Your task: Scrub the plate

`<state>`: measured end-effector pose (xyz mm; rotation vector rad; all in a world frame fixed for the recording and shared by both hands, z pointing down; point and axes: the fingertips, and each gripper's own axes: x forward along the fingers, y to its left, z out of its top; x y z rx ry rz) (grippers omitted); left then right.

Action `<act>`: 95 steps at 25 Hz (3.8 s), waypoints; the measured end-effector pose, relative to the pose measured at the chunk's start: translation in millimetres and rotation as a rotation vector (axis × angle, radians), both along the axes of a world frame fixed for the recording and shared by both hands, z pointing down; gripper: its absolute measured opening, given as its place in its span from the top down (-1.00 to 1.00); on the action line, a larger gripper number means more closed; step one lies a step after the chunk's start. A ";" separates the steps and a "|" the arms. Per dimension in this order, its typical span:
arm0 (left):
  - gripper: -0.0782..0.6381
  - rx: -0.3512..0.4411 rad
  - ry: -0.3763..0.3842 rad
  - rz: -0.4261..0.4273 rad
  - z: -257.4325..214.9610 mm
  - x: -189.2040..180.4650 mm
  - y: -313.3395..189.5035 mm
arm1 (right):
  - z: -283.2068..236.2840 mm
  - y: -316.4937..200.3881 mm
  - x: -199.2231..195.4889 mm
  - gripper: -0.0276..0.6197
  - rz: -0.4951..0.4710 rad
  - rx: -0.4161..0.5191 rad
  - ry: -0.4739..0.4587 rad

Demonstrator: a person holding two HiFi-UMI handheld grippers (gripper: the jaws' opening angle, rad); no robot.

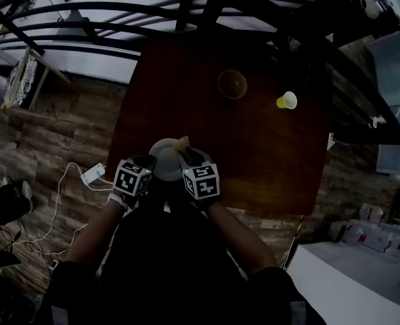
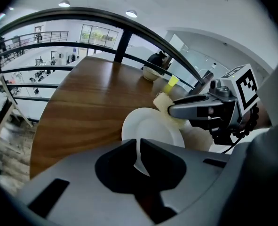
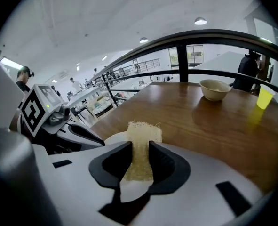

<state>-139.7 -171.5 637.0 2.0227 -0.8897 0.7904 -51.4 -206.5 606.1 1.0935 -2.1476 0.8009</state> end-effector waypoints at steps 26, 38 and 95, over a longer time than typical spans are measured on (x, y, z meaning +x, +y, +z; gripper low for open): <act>0.69 -0.040 0.033 -0.107 0.1 -9.7 24.9 | 3.3 32.1 -82.7 0.55 -0.141 -0.023 -0.035; 0.69 -0.061 0.006 -0.106 6.7 -15.3 21.4 | 14.4 30.9 -35.5 0.55 -0.037 -0.049 -0.014; 0.69 -0.128 -0.030 -0.112 22.5 9.4 20.4 | 11.5 22.2 47.6 0.55 0.155 -0.076 -0.079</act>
